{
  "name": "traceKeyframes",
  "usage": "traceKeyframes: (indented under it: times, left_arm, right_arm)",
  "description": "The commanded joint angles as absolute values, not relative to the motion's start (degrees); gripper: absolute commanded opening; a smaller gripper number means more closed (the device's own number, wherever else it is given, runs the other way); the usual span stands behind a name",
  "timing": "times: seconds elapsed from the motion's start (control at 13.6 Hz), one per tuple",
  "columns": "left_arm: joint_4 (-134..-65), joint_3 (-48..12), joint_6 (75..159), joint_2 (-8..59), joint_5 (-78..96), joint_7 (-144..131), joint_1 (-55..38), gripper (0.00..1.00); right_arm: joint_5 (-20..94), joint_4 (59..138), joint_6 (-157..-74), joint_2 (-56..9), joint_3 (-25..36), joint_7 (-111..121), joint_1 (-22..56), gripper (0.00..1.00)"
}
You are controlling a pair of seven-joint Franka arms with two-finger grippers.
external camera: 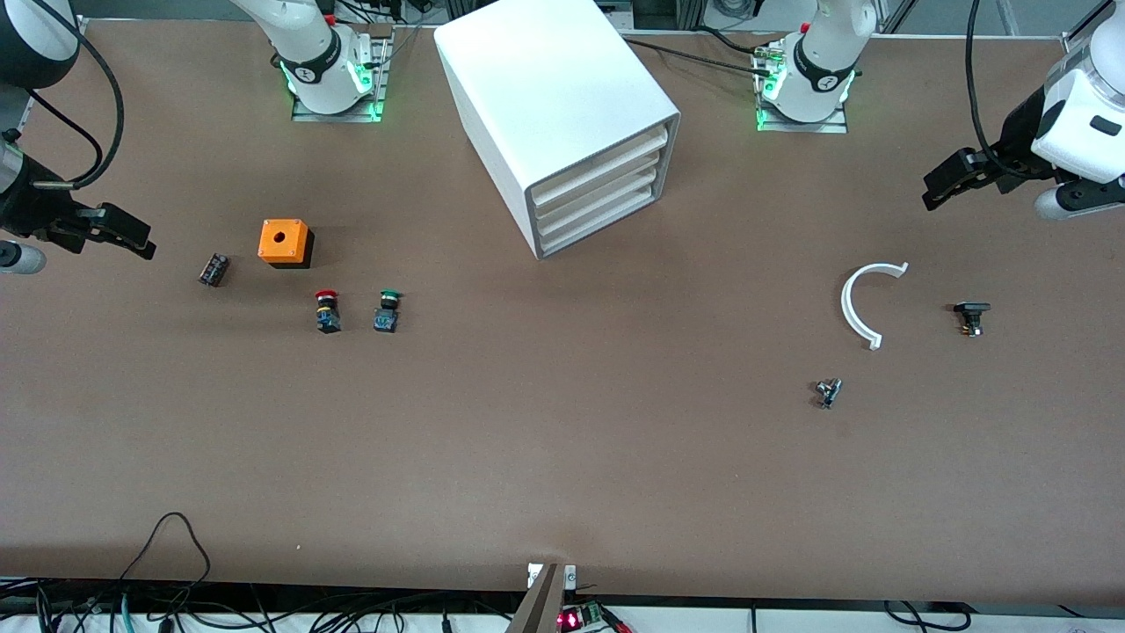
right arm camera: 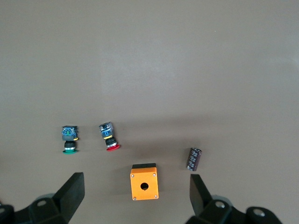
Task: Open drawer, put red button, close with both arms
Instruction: 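Reach the right gripper to the red button while the left gripper reaches the drawer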
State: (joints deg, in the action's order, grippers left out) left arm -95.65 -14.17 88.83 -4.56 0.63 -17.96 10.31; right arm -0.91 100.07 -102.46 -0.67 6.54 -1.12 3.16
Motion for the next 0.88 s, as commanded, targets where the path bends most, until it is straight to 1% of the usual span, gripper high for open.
traceKeyframes:
  times: [0.0, 0.81]
  left_arm:
    - [-93.4, -14.3, 87.7, -3.5, -0.4, -16.5, 10.1, 1.0]
    - [-92.5, -14.3, 87.4, -3.0, -0.2, -16.7, 10.2, 1.0]
  right_arm:
    - [-0.4, 99.2, -101.5, -0.6, 6.5, -0.4, 3.6, 1.0]
    - [-0.1, 99.2, -101.7, -1.0, 6.5, -0.6, 4.4, 1.0]
